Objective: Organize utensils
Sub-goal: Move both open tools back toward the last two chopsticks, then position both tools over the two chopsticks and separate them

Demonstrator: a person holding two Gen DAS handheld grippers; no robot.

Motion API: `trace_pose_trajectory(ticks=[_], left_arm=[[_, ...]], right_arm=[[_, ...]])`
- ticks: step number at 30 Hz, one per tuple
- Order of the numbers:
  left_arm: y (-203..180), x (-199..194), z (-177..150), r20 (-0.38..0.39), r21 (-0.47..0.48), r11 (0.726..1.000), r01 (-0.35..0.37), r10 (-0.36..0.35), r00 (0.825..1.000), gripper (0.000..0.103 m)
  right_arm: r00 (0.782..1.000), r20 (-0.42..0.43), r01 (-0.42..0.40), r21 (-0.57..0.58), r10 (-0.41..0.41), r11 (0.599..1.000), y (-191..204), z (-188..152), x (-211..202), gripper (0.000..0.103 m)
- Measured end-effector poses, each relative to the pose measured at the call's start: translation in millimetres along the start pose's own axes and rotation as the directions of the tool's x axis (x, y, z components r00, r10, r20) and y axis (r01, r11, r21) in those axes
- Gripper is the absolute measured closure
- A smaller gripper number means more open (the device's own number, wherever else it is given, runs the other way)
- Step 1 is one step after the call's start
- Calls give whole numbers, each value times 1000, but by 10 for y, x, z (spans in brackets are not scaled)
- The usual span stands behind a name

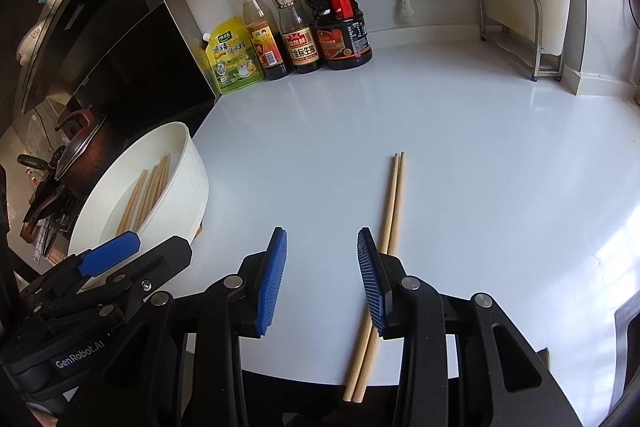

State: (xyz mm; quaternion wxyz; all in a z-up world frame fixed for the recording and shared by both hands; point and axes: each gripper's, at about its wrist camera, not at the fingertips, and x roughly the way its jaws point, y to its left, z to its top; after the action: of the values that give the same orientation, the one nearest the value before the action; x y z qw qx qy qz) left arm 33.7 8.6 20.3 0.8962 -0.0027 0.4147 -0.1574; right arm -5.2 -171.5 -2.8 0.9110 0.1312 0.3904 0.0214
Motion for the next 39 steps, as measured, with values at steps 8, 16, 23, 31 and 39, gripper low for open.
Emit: trace_pose_trajectory(ticks=[8,16,23,31,39], left_arm=[[-104,110,-53,-25,13,1000,-4,4,1000,26],[-138,179,-59,-37,19,1000,-14,14,999,26],[-129,264,-83,-55,17,999,-29,30,998,26],[-139,329,-82,-72,26,999,-37,39,997,26],[-160,356,-101,-81,34,998,-53,56,995,26]], right_arm=[[1000,-11,8,16,-8,1000,-136,-26,46,67],[1000,-25,15,41,-14,999,-270,-24,134,67],[999,-38,17,47,-16,999,-318,-39,213,67],[999,-49,6,49,-3,999,-327,-56,274,67],[998,-57,-1,50,3,999,-336,-67,303,67]])
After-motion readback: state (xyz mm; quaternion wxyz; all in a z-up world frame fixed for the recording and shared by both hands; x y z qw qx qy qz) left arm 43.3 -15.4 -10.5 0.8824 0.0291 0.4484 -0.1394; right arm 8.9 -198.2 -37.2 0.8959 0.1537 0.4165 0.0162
